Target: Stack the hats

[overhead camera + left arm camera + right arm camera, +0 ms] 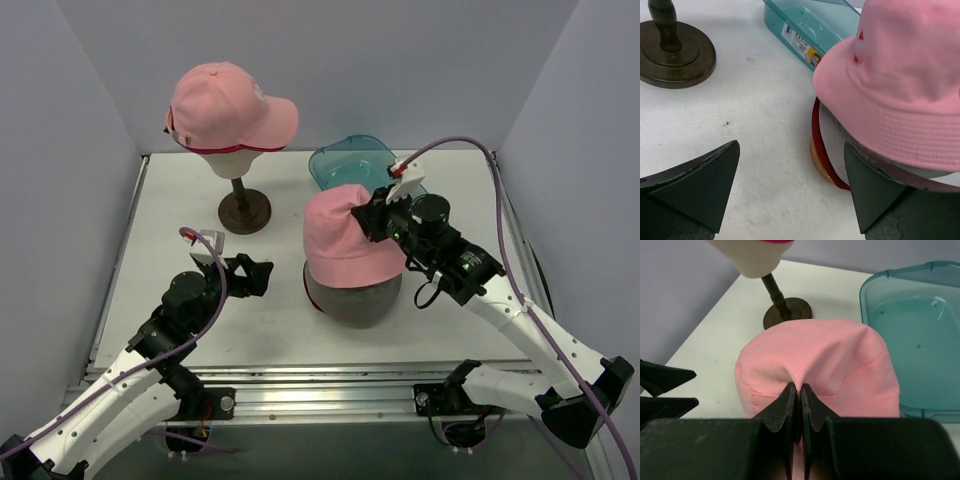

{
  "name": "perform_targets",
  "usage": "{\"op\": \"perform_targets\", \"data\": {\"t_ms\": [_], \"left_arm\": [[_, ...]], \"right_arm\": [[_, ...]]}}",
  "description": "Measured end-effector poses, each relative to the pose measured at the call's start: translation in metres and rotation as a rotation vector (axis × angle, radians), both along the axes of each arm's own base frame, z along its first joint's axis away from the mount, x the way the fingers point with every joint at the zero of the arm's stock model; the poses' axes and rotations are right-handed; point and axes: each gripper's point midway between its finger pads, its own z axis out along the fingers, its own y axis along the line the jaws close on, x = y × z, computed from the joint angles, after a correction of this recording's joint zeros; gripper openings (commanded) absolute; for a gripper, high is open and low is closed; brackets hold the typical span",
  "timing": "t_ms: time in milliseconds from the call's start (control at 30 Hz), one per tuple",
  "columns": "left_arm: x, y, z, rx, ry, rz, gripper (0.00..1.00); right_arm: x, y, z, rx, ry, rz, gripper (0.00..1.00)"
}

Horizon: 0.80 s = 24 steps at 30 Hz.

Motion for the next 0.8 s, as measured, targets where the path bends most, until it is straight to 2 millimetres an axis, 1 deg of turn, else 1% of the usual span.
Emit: {"op": "perform_targets", "data": {"t_ms": [67, 167, 333, 467, 533, 667, 733, 767, 800], "left_arm": [[0.000, 0.000, 0.000, 0.000, 0.000, 0.000, 0.94], [0.000, 0.000, 0.000, 0.000, 0.000, 0.000, 0.94], [0.000, 0.000, -0.001, 0.001, 0.002, 0.000, 0.94], [0.000, 0.000, -0.002, 0.004, 0.005, 0.000, 0.94], [0.001, 0.000, -0.001, 0.003, 0.004, 0.000, 0.94], [0.001, -0.001, -0.002, 0.004, 0.005, 0.000, 0.94], [0.001, -0.001, -0.002, 0.005, 0.007, -0.002, 0.94], [0.001, -0.002, -0.003, 0.007, 0.009, -0.003, 0.94], [0.001, -0.003, -0.005, 0.011, 0.014, -0.005, 0.94]], "right_arm": [[-0.007, 0.006, -0.010, -0.020, 0.009, 0.005, 0.00], [-0.011, -0.001, -0.019, -0.038, 0.015, -0.027, 0.00], [-0.022, -0.019, -0.015, -0.019, -0.010, -0.069, 0.00], [-0.033, -0.023, -0.014, 0.009, -0.017, -0.069, 0.00], [-0.038, -0.024, -0.020, 0.014, -0.011, -0.065, 0.00], [-0.047, -0.023, -0.038, 0.020, 0.013, -0.049, 0.00], [-0.053, -0.025, -0.047, 0.022, 0.025, -0.045, 0.11], [-0.055, -0.026, -0.048, 0.031, 0.027, -0.044, 0.20], [-0.058, -0.027, -0.049, 0.039, 0.027, -0.045, 0.25]]}}
